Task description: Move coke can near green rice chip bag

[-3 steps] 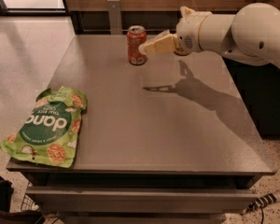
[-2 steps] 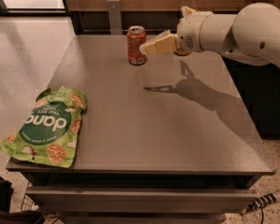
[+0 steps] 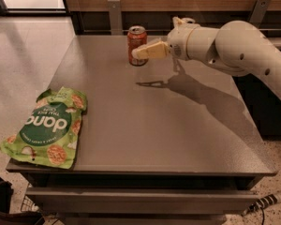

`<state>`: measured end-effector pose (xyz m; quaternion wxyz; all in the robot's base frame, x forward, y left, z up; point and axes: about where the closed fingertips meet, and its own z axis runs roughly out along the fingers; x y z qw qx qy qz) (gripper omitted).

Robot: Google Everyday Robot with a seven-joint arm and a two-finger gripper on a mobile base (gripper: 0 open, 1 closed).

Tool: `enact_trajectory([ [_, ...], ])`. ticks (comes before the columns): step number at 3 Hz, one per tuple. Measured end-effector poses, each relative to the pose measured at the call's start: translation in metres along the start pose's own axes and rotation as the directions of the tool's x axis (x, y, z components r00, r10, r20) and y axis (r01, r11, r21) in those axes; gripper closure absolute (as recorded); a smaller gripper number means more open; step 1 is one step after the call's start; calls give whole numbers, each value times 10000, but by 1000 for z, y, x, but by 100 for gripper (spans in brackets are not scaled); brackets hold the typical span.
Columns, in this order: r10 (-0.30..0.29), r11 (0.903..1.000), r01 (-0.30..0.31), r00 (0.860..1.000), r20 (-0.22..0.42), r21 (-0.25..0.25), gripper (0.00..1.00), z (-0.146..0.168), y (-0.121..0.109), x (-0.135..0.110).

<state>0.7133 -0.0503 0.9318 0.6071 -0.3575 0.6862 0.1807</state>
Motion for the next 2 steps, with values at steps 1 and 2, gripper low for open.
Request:
enact_trajectory([
  [1,347,9994,-343,9982,495,-91,0,26,4,10],
  [2,612,9977,-587,9948,811,-324,0,47,11,18],
])
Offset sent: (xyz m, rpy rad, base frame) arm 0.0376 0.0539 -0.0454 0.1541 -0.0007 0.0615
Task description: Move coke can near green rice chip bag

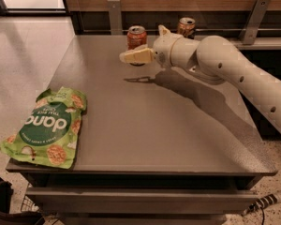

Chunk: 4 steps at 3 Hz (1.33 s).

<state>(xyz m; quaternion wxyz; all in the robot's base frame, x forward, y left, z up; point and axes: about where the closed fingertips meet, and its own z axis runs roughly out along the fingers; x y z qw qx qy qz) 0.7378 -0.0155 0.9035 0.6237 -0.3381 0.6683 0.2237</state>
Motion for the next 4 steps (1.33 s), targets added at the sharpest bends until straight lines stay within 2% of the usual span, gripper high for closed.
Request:
enact_trajectory([
  [1,427,9984,-422,9990,138,-374,0,21,6,10],
  [2,968,9928,-956,9952,140,-725,24,43,7,17],
  [4,902,9932,-889,9958,147,-755,71,44,11,16],
])
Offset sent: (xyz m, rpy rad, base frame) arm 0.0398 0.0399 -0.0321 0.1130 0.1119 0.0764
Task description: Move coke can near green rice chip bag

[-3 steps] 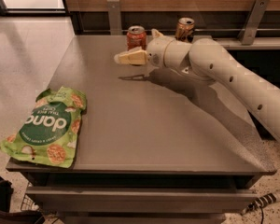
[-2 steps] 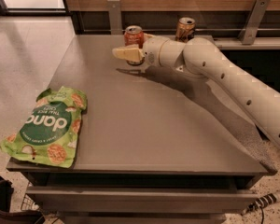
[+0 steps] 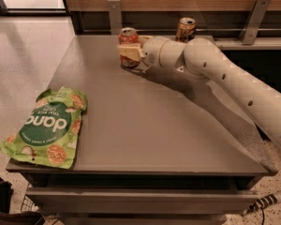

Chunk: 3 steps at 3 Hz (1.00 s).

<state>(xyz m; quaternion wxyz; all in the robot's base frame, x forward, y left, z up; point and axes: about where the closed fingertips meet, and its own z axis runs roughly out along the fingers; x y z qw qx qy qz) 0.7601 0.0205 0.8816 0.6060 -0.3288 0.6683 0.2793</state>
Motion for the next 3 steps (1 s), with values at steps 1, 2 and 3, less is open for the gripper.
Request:
enact_trajectory([
  [1,1,10000,-1,10000,2,-39,94,2,2,0],
  [2,2,10000,-2,10000,3,-65,100,3,3,0],
  [3,-98,9995,93,9998,-170,-292,100,-6,8,-13],
])
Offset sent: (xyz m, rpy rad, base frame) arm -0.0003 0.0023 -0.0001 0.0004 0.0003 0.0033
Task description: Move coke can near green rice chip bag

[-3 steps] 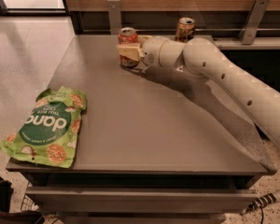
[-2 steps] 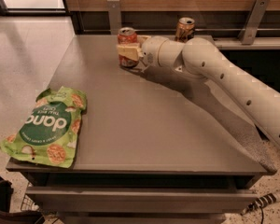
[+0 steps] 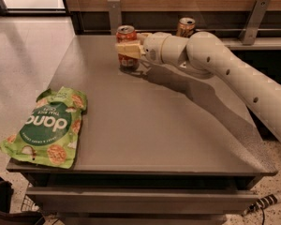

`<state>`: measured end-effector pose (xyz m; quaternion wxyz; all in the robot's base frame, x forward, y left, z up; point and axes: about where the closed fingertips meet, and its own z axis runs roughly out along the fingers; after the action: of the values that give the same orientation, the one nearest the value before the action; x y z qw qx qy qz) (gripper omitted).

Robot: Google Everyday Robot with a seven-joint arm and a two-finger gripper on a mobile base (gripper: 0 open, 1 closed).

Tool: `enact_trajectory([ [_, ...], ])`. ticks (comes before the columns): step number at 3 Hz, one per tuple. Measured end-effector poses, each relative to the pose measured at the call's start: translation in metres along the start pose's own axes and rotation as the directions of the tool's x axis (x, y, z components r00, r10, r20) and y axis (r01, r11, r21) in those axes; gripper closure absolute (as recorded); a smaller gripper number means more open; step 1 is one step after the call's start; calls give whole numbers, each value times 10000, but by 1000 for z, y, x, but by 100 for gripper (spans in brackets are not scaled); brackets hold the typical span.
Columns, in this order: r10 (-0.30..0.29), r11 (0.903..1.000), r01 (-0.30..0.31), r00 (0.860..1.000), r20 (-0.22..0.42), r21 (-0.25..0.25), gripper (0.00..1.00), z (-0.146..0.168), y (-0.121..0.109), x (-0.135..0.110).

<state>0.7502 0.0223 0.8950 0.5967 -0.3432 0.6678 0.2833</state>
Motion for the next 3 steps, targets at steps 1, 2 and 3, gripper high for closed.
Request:
enact_trajectory([
  [1,-172,9984,142,9984,-546,-541,100,-48,28,-39],
  [2,-181,9963,106,9961,-865,-855,100,-81,52,-54],
  [3,-59,9941,-46,9953,-967,-1082,100,-111,84,-59],
])
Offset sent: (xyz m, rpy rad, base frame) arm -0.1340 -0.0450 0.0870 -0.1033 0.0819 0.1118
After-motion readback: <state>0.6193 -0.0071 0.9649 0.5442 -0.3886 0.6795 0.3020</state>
